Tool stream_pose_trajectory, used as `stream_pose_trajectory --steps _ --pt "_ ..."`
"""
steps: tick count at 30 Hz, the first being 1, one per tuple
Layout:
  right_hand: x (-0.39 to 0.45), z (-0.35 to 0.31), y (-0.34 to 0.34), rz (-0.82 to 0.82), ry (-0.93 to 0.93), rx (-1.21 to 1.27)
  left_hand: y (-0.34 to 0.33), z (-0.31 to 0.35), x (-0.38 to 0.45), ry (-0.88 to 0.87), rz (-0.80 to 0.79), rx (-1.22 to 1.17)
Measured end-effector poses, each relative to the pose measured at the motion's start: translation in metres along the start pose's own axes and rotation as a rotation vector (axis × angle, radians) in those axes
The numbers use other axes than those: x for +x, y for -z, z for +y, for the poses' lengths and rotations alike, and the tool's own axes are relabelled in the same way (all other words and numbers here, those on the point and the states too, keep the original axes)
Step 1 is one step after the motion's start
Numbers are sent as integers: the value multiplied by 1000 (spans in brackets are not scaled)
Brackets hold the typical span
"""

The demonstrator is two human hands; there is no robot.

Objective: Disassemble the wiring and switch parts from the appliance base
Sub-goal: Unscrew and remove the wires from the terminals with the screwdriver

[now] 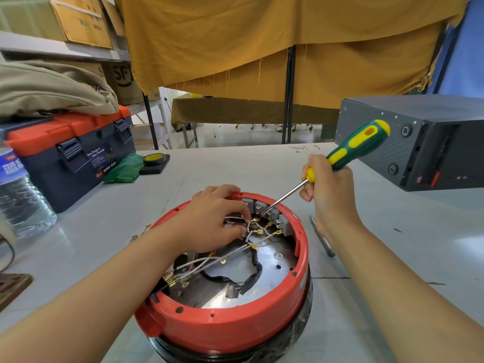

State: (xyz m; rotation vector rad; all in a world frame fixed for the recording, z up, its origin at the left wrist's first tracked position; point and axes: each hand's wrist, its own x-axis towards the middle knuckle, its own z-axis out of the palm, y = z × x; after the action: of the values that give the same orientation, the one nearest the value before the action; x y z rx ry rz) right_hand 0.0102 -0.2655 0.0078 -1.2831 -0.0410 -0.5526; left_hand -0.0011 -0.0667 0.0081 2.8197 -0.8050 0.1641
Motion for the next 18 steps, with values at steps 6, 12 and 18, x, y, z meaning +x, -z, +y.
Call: stream_pose_trajectory --steps 6,12,18 --pt "5 -6 6 59 21 102 0 0 0 -8 5 -5" --pt "2 -8 2 35 32 117 2 1 1 -12 85 -76" --pt "-1 -9 1 13 57 79 7 2 3 41 107 -114"
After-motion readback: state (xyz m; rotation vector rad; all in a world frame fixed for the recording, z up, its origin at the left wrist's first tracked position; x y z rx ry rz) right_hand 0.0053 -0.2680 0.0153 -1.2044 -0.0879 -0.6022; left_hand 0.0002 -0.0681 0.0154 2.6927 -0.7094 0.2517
